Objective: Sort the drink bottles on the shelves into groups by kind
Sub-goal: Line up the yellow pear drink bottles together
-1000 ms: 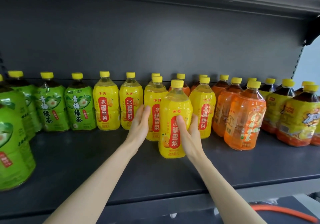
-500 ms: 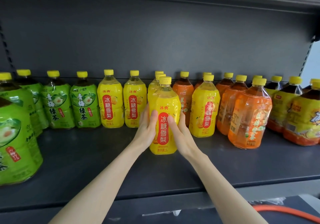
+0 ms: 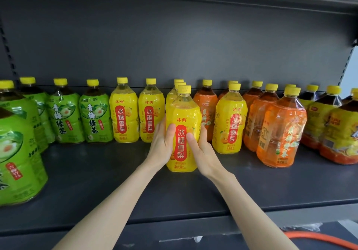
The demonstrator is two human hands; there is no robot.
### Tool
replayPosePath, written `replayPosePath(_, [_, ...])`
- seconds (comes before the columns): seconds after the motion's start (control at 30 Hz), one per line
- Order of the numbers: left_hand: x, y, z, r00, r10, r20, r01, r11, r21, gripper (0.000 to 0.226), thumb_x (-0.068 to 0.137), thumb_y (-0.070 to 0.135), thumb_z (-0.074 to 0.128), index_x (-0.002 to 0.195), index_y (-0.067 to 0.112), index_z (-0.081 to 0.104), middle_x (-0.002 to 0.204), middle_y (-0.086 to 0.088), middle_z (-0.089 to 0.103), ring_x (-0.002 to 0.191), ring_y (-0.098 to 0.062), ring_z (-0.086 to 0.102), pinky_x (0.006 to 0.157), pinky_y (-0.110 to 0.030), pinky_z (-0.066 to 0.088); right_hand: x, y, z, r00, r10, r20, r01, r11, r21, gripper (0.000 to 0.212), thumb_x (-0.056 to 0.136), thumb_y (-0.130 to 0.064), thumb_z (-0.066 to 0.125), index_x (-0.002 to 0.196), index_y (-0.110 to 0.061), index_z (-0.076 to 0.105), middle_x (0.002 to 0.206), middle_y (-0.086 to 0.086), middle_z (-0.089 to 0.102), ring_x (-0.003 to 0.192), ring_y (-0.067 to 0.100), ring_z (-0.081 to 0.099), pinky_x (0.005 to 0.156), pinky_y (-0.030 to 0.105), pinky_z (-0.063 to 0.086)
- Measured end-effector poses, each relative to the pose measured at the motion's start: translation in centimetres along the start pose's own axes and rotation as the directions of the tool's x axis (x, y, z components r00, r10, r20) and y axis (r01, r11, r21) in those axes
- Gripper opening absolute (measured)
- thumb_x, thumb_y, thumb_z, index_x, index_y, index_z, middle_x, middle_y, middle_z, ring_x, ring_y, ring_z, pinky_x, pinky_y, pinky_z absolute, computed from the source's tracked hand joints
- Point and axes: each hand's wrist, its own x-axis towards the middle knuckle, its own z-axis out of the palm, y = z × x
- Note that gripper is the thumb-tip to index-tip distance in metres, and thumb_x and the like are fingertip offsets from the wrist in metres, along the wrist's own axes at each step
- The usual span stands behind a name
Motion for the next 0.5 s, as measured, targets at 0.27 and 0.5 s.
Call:
replayPosePath(0.27, [-0.3, 0.7, -0.3, 0.997, -0.039, 0.069, 0.041, 0.999, -0.027, 0.075, 0.082, 0.075, 0.022, 0.143, 0.032, 0.027, 0.14, 0.002, 0.044, 0.124, -0.012, 0.046, 0.097, -0.025, 0.042, -0.6, -0.7, -0.5, 0.999, 0.033, 0.021, -0.034, 0.999, 0.034, 0.081, 0.084, -0.06, 0.044, 0.152, -0.033, 0.008, 0.139, -0.008, 0.05, 0.12, 0.013, 0.056, 0.103, 0.039, 0.048])
replayPosePath(0.5, [-1.7, 2.8, -2.2, 0.987, -0.084, 0.135, 0.073, 0.993, 0.091, 0.048, 0.094, 0.047, 0.033, 0.135, 0.024, 0.042, 0.118, 0.011, 0.054, 0.098, 0.002, 0.054, 0.071, -0.004, 0.042, -2.4, -2.5, -1.1, 0.998, -0.012, -0.069, -0.006, 0.965, -0.263, 0.076, 0.084, -0.06, 0.049, 0.148, -0.023, 0.03, 0.136, -0.002, 0.056, 0.117, 0.017, 0.059, 0.096, 0.045, 0.053])
